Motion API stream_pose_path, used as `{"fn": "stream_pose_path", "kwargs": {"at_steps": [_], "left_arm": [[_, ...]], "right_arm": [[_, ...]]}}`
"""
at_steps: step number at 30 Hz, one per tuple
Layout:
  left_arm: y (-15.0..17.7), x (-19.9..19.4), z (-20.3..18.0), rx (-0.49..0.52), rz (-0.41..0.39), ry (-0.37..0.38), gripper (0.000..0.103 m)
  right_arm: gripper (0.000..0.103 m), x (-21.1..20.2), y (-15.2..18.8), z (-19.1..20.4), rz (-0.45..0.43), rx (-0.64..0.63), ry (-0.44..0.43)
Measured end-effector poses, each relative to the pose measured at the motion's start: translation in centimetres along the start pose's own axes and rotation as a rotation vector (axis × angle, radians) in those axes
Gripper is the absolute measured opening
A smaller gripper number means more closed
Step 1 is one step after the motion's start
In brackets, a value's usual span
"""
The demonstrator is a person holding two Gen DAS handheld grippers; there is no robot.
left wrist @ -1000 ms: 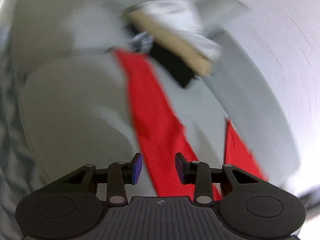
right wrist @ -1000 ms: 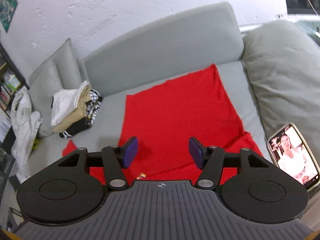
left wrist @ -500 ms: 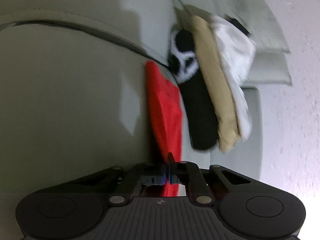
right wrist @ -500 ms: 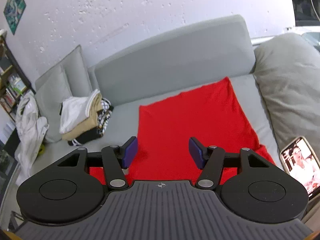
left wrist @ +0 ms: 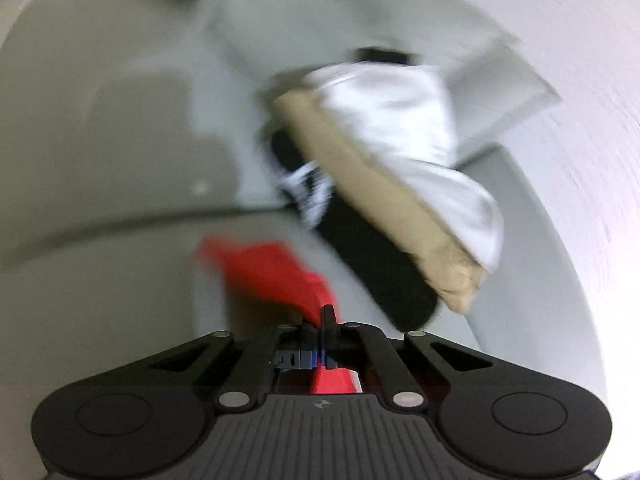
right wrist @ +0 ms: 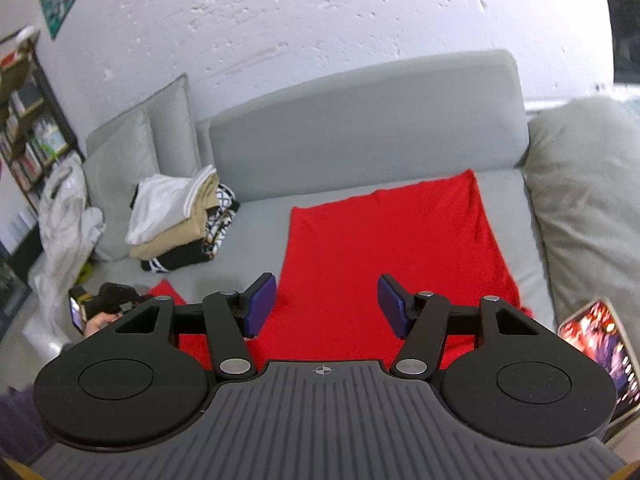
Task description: Fold clothes
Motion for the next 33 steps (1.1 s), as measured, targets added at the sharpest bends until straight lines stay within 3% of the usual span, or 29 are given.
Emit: {"fn": "stream_pose_path", "kwargs": {"at_steps": [8, 11, 14, 19, 22, 27, 28, 29, 31, 33], "left_arm": [[2.4, -10.5, -6.8, 0.322, -0.166, 0.083, 0.0], [6.4, -15.5, -10.6, 0.543, -0.254, 0.138, 0.0], [11.4, -19.2, -14.0, 0.673, -0.311, 0.152, 0.0], [19.5, -23.7, -19.4, 0.697, -0.348, 0.191, 0.0], [25.8, -25.7, -23.2, 0.798, -0.385, 0.232, 0.0], [36.3, -25.9, -27.8, 1.065, -0.331, 0.346, 0.0], [38.4, -25.0, -28.4, 1.143, -0.291, 0.337, 0.007], [40.5, -24.0, -28.8, 1.23, -0.244, 0.32, 0.022], [45.2, -21.7, -28.7, 1.446, -0.125, 0.246, 0.036], [48.7, -20.8, -27.1, 1.625, -0.096, 0.191, 0.037]], "right_arm": [[0.062, -2.9, 1.2, -4.1, -0.016, 0.153, -0.005], [0.062, -4.6, 1.8, -6.3, -0.037, 0.202, 0.015], [0.062, -6.1, 2.8, -8.7, -0.05, 0.252, 0.04], [0.062, -8.4, 4.7, -13.2, -0.06, 0.358, 0.08], [0.062, -9.9, 5.4, -15.7, -0.085, 0.421, 0.111], [0.062, -12.8, 6.6, -18.8, -0.152, 0.481, 0.178], [0.062, -13.1, 6.8, -19.2, -0.158, 0.492, 0.18], [0.062, -13.4, 7.0, -19.7, -0.163, 0.502, 0.183], [0.062, -14.0, 7.3, -20.5, -0.168, 0.52, 0.185], [0.062, -14.2, 7.7, -21.0, -0.16, 0.531, 0.178]]}}
Point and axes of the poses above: each gripper's, at about its wrist camera, not at the fingertips, and x roughly the way its jaws point, z to its left, y to its underside, the point moved 1 cm from there along x, roughly the way its jaws point, and after that the axes turned 8 degrees about -y, right-handed, at the moved point
